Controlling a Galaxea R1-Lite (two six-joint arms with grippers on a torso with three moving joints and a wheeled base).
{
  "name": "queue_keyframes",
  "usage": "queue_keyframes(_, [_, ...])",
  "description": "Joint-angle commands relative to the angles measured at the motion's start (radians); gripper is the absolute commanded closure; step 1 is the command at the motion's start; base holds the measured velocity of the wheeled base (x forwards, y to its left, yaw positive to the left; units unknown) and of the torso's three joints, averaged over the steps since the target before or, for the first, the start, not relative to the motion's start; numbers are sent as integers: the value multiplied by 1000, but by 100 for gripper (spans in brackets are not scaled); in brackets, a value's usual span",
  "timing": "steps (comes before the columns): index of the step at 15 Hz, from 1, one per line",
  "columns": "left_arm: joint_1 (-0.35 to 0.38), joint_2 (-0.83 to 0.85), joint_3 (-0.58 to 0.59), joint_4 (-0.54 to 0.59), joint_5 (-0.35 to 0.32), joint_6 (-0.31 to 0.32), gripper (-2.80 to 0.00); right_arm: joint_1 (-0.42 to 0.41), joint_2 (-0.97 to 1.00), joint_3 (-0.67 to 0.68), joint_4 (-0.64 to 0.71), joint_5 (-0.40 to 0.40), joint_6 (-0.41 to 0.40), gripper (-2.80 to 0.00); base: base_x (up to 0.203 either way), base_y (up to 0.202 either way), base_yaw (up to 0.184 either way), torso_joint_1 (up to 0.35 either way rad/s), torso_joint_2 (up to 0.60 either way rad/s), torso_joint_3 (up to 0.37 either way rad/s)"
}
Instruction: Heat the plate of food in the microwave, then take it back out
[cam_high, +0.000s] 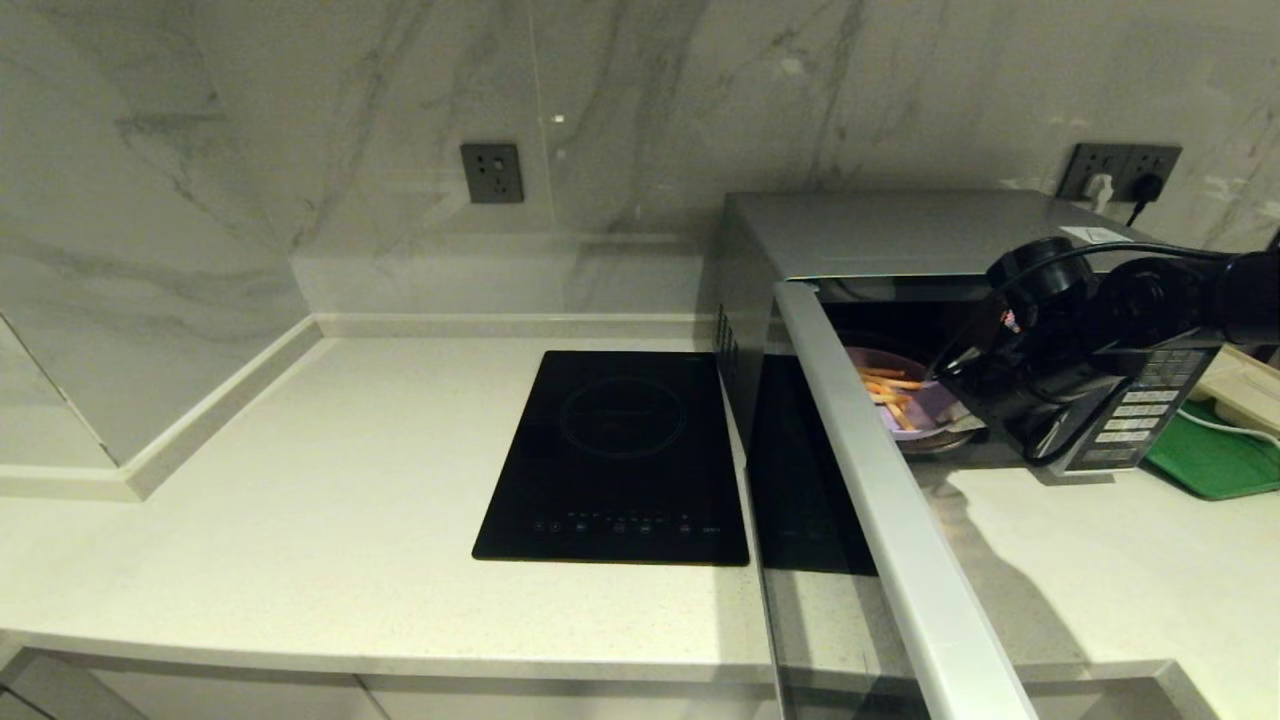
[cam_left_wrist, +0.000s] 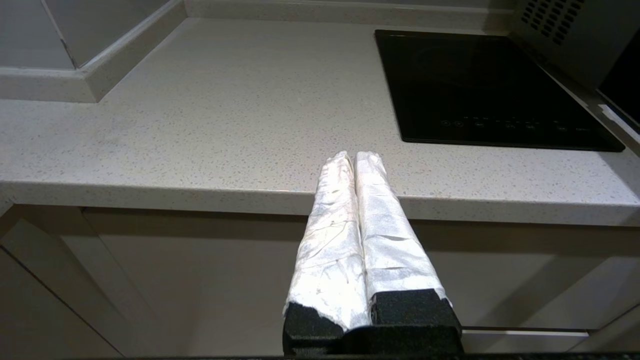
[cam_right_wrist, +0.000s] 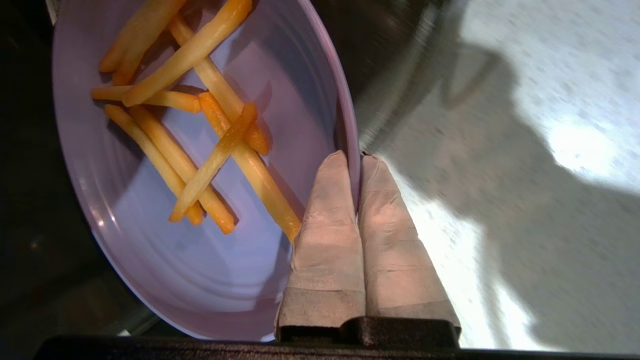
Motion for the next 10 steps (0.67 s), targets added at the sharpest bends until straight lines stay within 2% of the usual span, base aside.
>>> queue_keyframes(1, [0,0,0,0,0,0,0,-5,-85,80,5,4,5,0,0,0,0,0,0,0])
queue_keyframes(7, [0,0,0,0,0,-1,0,-65,-329,321,1,39,-31,0,0,0,0,0,0,0])
queue_keyframes(10, [0,0,0,0,0,-1,0,-141,-438,438,-1,53,-67,0,0,0,0,0,0,0])
